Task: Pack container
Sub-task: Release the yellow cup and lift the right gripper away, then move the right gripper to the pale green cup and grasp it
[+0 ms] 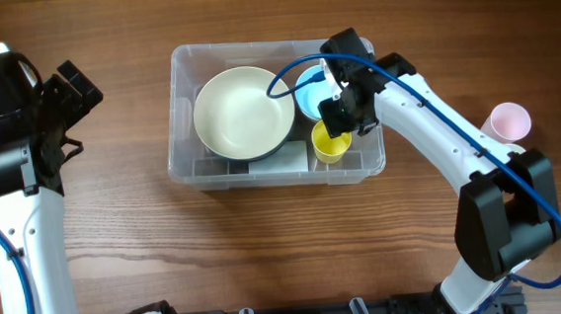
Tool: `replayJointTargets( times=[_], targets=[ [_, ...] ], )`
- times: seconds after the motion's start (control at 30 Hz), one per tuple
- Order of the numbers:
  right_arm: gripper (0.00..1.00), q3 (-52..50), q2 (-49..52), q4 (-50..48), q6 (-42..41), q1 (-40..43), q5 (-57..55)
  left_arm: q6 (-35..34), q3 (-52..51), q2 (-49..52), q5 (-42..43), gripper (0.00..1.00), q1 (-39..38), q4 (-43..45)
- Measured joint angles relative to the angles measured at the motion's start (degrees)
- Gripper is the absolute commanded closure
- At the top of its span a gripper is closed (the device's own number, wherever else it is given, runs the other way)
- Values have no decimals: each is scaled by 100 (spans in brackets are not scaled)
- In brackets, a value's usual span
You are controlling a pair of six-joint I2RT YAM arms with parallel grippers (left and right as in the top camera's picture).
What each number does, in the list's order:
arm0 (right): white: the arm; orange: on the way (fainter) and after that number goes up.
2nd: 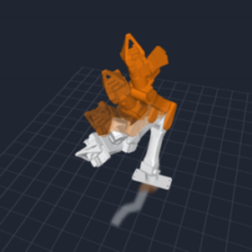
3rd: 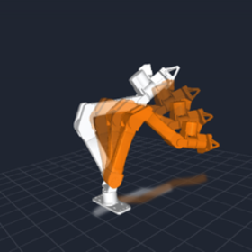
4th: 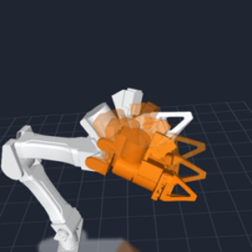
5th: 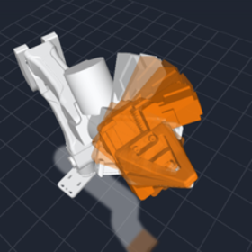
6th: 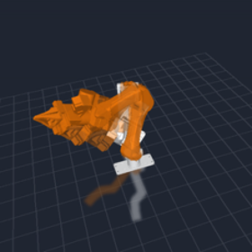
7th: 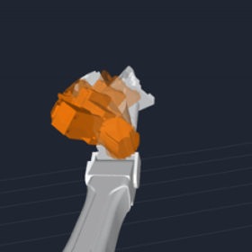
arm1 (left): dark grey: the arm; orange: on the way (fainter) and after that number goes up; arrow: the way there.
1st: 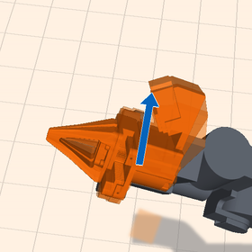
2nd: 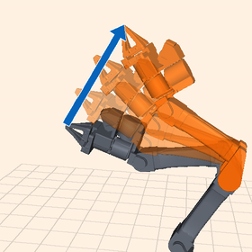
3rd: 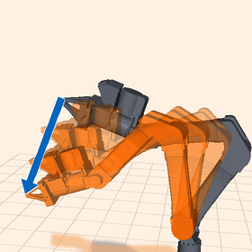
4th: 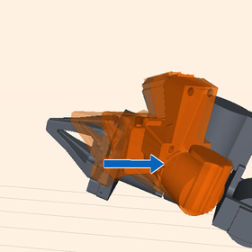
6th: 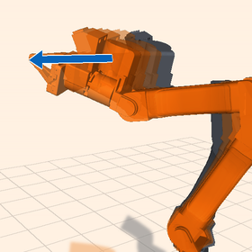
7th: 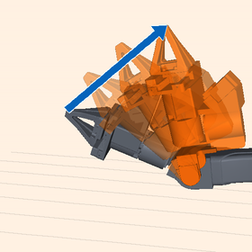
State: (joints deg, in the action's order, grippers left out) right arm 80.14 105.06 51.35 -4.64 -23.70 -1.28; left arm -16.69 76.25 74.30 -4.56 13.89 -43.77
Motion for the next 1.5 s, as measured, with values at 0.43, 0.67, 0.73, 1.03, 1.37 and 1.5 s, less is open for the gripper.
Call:
replayJointTargets(
  times=[0.43,0.67,0.73,1.03,1.37,1.5],
  targets=[
    [43,116,-28,-57,2,-11,-2,0,0,0,0,0,0,0],
    [43,627,-28,9,2,-11,-2,0,0,0,0,0,0,0],
    [44,708,-42,9,2,-11,-2,0,0,0,0,0,0,0],
    [44,831,-313,59,0,-11,-17,0,0,0,0,0,0,0],
    [28,852,-1447,1408,-1058,310,-1484,2,0,0,0,0,0,0],
    [19,855,-1963,1954,-1740,953,-1851,0,0,0,0,0,0,0]
  ],
)
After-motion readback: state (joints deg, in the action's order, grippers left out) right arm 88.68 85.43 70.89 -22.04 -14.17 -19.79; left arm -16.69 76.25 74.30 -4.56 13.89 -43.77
